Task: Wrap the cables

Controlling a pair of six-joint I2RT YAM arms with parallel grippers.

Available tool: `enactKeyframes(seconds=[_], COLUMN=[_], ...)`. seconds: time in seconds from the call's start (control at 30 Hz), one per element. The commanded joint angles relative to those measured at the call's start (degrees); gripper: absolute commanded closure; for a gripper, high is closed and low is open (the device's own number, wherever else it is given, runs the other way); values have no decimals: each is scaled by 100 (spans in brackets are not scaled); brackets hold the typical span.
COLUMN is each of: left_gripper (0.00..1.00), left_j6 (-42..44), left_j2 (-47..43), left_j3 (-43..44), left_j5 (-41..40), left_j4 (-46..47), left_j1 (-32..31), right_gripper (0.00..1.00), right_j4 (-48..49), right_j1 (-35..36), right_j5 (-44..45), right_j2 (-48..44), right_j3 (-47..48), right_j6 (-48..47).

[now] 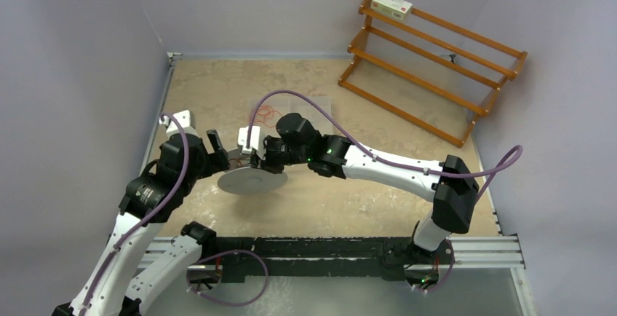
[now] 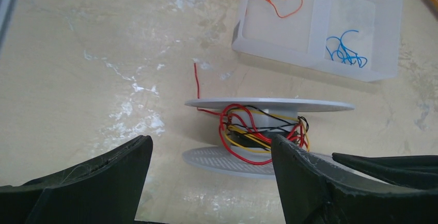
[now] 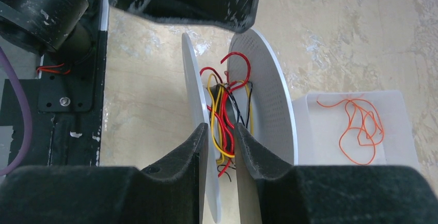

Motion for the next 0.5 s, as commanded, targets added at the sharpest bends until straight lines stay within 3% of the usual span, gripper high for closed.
enactKeyframes(seconds=[0.0,0.47], left_gripper=[17,20], left_j6=[-271,-444], left_j2=[-6,202], left_j3=[-152,-679], left_j5=[611,1201], left_j4=[312,645], left_j1=[15,10], right_gripper=[72,71], right_j4=[177,240], right_j1=[7,12], right_j5=[-86,115], right_j2=[-146,-623], right_j3=[99,-213], right_j6=[76,269])
